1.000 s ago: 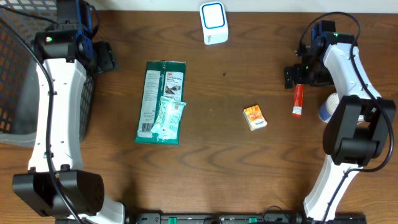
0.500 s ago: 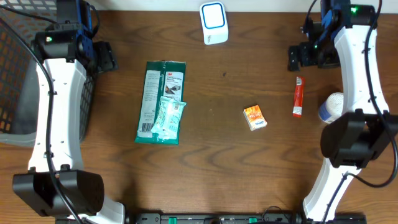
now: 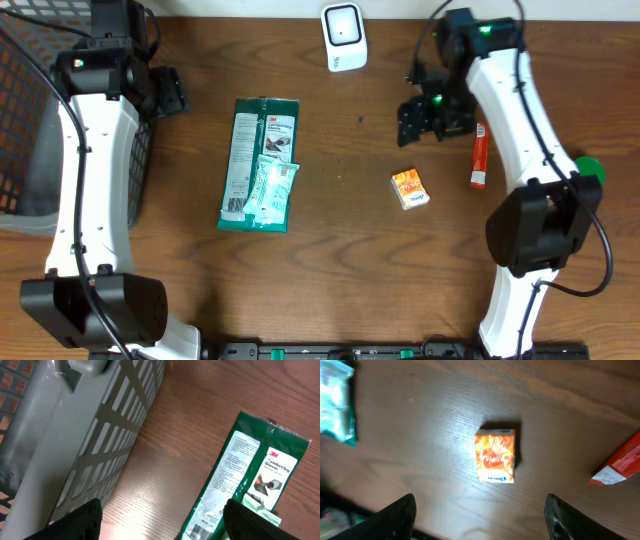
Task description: Scan the item barcode
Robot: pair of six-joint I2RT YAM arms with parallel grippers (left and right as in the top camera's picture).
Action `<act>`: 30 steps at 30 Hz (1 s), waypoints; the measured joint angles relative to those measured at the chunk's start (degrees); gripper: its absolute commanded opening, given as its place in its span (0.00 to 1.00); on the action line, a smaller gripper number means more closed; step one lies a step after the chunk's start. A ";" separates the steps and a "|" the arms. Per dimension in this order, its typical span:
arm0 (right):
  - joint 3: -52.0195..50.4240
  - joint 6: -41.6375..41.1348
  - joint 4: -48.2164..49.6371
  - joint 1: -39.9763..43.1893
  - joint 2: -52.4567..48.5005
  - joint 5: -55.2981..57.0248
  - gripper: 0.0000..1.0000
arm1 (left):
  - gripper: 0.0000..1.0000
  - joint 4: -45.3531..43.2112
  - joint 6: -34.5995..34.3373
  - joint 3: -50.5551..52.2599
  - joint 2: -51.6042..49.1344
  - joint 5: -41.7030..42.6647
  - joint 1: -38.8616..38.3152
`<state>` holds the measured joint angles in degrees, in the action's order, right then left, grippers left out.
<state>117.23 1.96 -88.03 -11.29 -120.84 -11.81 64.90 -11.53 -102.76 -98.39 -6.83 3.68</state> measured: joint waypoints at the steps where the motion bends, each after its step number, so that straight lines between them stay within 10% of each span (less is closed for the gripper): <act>1: -0.07 -0.87 1.38 -0.57 0.00 1.33 0.81 | 0.78 0.00 0.00 0.00 0.00 0.00 0.00; 10: 5.99 -4.92 4.81 6.56 0.00 4.90 0.99 | 0.78 -7.63 -0.72 0.04 0.00 2.73 0.09; 17: 6.97 -5.33 4.72 20.81 0.07 7.39 0.99 | 0.77 -5.95 -2.19 1.16 -0.11 29.16 -1.99; 30: 6.97 -5.44 4.61 31.01 0.07 8.24 0.99 | 0.76 -16.31 -18.14 16.92 -1.77 27.96 -31.45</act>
<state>124.20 -3.49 -83.42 19.73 -120.77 -3.57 48.60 -29.67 -85.84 -100.16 21.12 -27.77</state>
